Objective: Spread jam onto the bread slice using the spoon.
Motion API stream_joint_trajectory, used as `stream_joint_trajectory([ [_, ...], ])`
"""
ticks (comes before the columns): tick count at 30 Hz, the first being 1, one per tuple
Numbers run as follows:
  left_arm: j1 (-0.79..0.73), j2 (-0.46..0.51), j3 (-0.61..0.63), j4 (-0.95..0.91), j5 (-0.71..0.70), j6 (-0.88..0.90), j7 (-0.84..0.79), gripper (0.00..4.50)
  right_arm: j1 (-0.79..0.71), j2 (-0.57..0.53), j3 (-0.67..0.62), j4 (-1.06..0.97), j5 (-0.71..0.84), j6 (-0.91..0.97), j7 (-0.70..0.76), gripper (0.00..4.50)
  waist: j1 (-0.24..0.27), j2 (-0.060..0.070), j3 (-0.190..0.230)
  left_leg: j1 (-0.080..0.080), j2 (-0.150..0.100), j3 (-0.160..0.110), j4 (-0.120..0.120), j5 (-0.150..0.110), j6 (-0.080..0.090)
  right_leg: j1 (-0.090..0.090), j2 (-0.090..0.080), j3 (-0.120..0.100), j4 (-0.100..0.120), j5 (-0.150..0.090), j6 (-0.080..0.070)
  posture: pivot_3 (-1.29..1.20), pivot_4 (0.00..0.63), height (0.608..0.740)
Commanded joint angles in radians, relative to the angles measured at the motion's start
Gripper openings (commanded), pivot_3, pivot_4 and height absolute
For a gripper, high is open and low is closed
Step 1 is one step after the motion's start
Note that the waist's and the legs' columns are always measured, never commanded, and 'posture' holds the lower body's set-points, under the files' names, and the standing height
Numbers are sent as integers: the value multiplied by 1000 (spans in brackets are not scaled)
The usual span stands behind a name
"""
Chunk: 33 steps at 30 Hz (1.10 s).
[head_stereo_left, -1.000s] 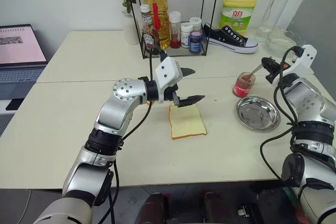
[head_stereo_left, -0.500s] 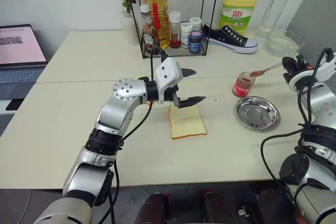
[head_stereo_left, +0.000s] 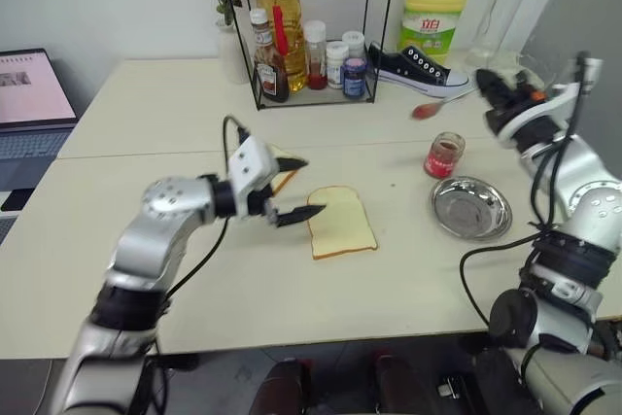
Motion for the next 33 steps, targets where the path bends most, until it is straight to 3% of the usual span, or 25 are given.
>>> stream_joint_trajectory([
  [1, 109, 42, 81, -145, -44, 37, 31, 4500, 55, 4, 155, -121, -7, 45, 73, 57, 2, 0, 0, 0, 0, 0, 0, 0, 0, 0, 0, 0, 0, 0, 0, 0, 150, 740],
  [9, 271, 41, 143, -279, -64, 91, 139, 4500, 134, -63, 463, -176, -232, -45, 286, 57, 23, -1, 0, 0, -4, -2, 1, 0, 0, 2, -1, -3, 0, 0, 0, 0, 150, 740],
  [14, 303, 42, 150, -308, -74, 105, 178, 4500, 155, -84, 575, -156, -365, -118, 384, 57, 14, -1, 0, 0, -3, -2, 1, 0, 0, 1, -1, -3, 0, 0, 0, 0, 150, 740],
  [23, 282, 38, 122, -305, -76, 109, 205, 4500, 151, -109, 704, -141, -578, -248, 509, 57, 14, -1, 0, 0, -3, -2, 1, 0, 0, 1, 0, -3, 0, 0, 0, 0, 150, 740],
  [33, 229, 34, 94, -270, -73, 103, 199, 4500, 104, -117, 721, -77, -723, -356, 597, 57, 15, -1, 0, 1, -3, -2, 1, 0, 0, 1, 0, -3, 0, 0, 0, 0, 150, 740],
])
